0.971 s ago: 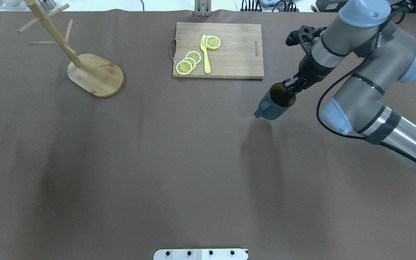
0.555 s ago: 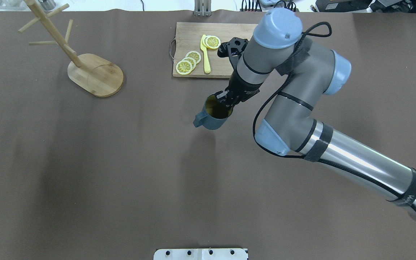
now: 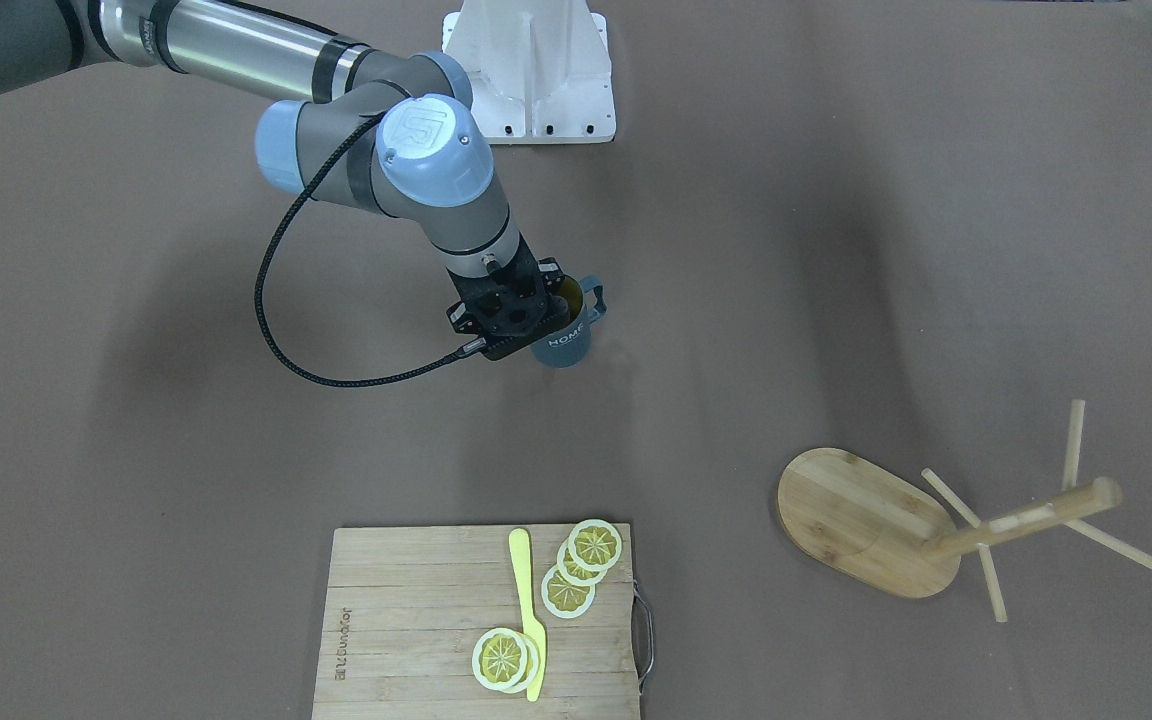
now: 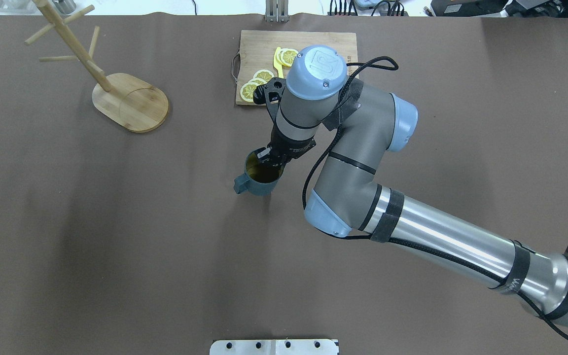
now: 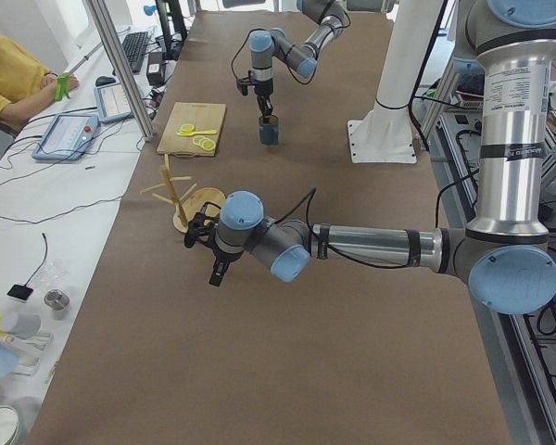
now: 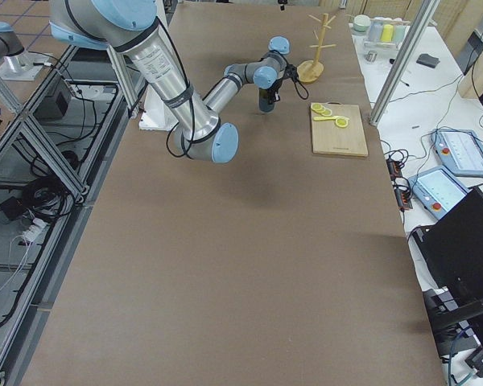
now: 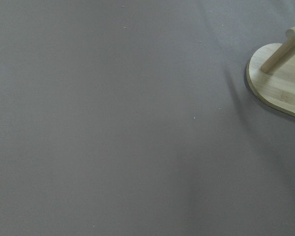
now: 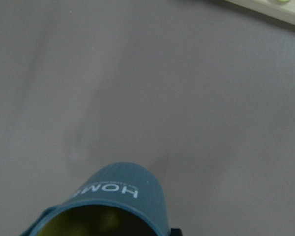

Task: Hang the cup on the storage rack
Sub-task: 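Carry the teal mug toward the table center and set it down with the right gripper, then release the mug and raise the right gripper while the left gripper reaches toward the mug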

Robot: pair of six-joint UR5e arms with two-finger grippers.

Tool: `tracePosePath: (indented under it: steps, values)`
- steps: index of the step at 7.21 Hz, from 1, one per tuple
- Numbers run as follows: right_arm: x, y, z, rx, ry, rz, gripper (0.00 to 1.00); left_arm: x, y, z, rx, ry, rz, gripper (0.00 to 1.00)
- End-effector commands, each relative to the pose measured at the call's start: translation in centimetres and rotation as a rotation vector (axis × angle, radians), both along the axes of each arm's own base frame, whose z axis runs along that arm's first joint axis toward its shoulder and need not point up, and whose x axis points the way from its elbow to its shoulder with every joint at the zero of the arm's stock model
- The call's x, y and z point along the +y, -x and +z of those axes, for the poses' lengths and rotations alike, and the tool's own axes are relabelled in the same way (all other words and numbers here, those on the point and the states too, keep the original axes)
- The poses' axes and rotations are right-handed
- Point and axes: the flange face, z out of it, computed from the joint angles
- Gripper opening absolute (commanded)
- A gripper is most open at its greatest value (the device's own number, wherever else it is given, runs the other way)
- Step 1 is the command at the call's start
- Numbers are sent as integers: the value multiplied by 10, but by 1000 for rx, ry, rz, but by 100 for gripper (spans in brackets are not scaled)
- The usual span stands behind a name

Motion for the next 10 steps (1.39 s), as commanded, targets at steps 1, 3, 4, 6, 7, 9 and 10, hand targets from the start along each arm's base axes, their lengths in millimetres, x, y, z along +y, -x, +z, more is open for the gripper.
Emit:
tracePosePath:
  steps: [1,3,4,6,7,9,10]
  values:
    - [13,13,2,10,-7,-12,0,1,-3,-2,26,5,19,98]
    - [14,17,2,15,-1,-3,100,1,-12,-8,33,-6,40,98]
    - [12,15,1,11,-9,-10,100,4,-21,-16,83,10,70,98]
    - [-27,-31,-4,-37,42,-1,100,22,-47,-69,144,-33,116,98]
    - [-55,-71,8,-52,81,25,100,39,-77,-99,160,-97,193,98]
    - [-74,-163,73,-50,71,57,100,56,-140,-162,225,-211,236,98]
    - [-75,-194,103,-33,73,79,100,53,-186,-200,255,-239,216,98]
